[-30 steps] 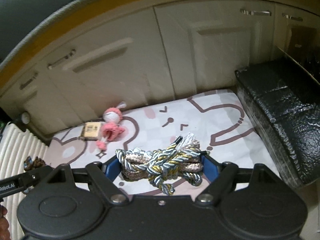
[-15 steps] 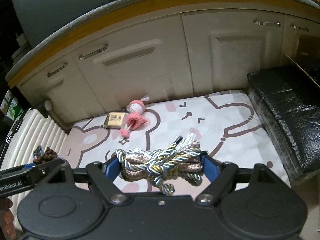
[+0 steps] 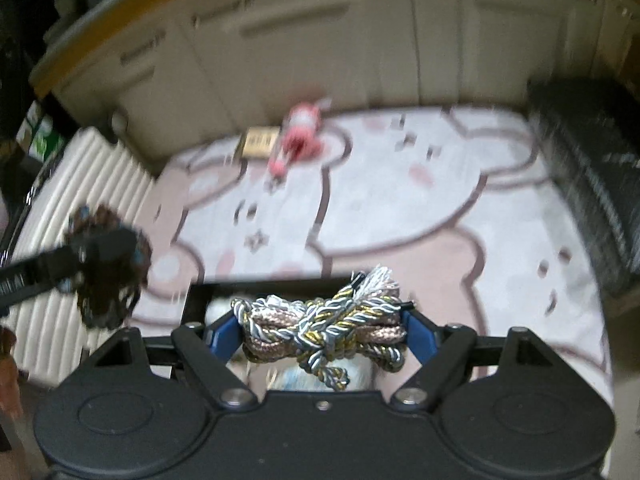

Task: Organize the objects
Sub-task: 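Carry the rope bundle with the right tool while the left tool carries the crochet bundle to the box, then release the rope bundle into the box with the right tool while the left tool releases the crochet bundle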

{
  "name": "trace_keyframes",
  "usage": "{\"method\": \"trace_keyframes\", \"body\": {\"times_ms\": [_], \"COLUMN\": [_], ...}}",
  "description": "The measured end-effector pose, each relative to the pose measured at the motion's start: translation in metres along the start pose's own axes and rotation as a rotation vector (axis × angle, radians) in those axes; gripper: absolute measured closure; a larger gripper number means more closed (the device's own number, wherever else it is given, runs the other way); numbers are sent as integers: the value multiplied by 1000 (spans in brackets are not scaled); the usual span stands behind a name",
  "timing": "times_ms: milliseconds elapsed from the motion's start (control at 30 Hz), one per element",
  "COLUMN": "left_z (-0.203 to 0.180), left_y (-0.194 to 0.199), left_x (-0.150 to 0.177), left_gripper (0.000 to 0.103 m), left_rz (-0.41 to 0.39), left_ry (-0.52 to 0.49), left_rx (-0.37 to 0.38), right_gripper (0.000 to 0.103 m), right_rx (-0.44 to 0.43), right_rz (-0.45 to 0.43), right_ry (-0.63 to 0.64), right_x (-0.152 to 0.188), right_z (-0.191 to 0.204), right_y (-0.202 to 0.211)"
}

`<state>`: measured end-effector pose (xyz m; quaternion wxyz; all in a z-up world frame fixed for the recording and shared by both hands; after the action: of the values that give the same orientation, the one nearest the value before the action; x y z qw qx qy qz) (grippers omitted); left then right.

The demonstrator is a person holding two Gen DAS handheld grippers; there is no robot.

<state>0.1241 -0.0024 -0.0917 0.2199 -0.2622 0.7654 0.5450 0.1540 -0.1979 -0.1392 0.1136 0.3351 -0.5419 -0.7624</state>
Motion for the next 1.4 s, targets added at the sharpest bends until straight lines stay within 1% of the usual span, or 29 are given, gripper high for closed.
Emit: {"method": "trace_keyframes", "body": {"times_ms": [133,300,500,667,700,733,767,800,867,967,1100,1200,1333,1400], "left_z": [-2,-3,0,2,2,2,1,1,-1,-6,-12,-14,-18,-19], "left_y": [-1,-2,-11,-20,-22,-24,-26,-27,-31,-38,-51,-61,-74,-80], "left_x": [5,9,12,16,17,18,19,21,24,30,43,50,58,64], "left_gripper": [47,47,47,47,47,47,47,47,47,47,47,47,47,47], "left_rz": [9,17,44,71,77,84,92,99,116,148,214,254,301,326], "left_ry": [8,16,35,43,41,39,35,31,23,3,-5,6,52,54], "left_rx": [12,25,37,41,41,42,42,43,48,57,73,86,119,107], "right_gripper": [20,20,20,19,17,9,3,0,0,0,0,0,1,1], "right_rx": [-12,-49,-52,-91,-106,-117,-129,-133,-115,-100,-81,-83,-79,-80], "right_rz": [71,137,210,246,258,273,285,291,283,288,283,274,281,284], "right_ry": [33,56,106,105,105,109,120,131,151,131,113,106,95,100], "right_x": [23,44,62,70,72,74,76,78,79,80,79,78,78,80], "right_z": [16,32,50,63,66,68,71,73,73,63,47,37,29,30], "right_y": [-13,-26,-46,-61,-63,-66,-68,-68,-64,-59,-52,-48,-50,-50]}}
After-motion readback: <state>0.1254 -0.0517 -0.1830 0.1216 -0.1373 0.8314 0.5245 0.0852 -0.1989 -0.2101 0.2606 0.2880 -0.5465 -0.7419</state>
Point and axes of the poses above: each gripper's, at about its wrist camera, not at the fingertips, and y roughly against the way its jaws point, z to its left, x to its underside, the point moved 10 cm from there along -y, roughly the way its jaws point, and after that the axes turned 5 degrees about z, right-handed, at the moved point
